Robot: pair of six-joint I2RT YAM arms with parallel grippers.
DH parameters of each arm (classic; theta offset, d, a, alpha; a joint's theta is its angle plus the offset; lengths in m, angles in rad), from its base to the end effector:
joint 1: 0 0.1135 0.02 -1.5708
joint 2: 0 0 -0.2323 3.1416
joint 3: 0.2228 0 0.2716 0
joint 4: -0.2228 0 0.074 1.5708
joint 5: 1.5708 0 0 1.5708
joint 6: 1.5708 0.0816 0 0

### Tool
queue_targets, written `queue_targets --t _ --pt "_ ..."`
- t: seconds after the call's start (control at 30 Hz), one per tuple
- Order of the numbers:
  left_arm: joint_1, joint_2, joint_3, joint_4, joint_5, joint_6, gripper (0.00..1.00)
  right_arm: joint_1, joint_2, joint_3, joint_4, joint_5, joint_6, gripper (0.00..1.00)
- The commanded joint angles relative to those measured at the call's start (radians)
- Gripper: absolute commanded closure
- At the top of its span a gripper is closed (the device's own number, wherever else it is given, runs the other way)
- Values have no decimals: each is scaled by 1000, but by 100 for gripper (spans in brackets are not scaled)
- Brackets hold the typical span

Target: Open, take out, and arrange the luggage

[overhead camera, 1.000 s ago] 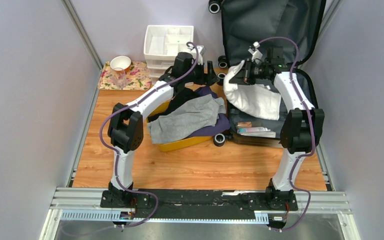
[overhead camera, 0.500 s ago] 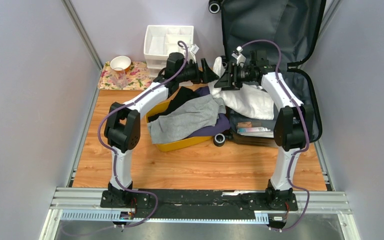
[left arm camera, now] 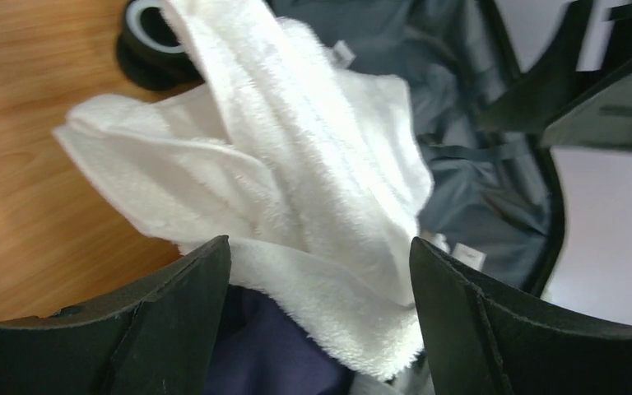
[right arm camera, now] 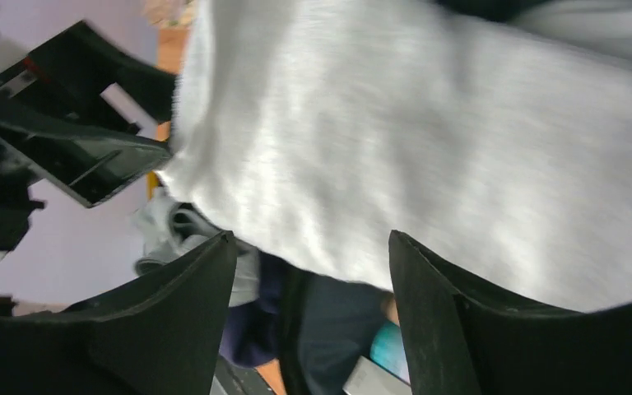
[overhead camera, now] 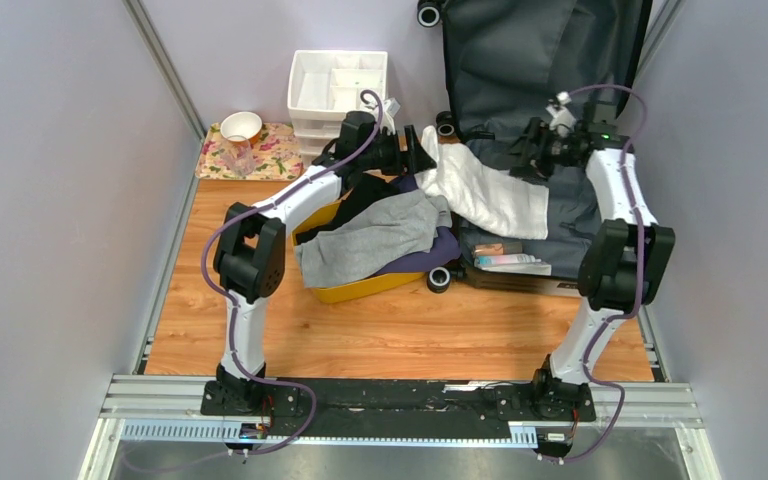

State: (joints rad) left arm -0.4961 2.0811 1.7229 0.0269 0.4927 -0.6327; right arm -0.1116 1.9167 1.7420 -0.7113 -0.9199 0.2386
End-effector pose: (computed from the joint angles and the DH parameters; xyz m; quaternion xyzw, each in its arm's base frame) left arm 0.4570 -0.2912 0.2321 0.0874 0.7973 -0.4690 0.3697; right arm 0.4526 0.0146 0.2495 0.0003 0.8571 0.4364 0.2737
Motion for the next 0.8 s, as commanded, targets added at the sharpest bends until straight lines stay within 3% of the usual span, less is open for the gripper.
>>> queue_targets --t 0.0,0.13,0.37,0.4,0.43,0.77 --pt "-7 -93 29 -128 -146 129 13 -103 -45 -15 -140 214 -94 29" --pt "-21 -67 105 -202 -128 180 13 -160 2 -9 -230 387 -119 28" --pt "-47 -29 130 -113 -33 84 13 -184 90 -12 -278 434 -116 26" --pt "-53 -21 159 -131 -32 84 13 -184 96 -13 -283 441 -114 24" --pt "-62 -13 164 -137 -32 82 13 -184 103 -13 -286 452 -113 13" --pt "-76 -24 150 -245 -155 185 12 -188 142 -38 -268 506 -88 12"
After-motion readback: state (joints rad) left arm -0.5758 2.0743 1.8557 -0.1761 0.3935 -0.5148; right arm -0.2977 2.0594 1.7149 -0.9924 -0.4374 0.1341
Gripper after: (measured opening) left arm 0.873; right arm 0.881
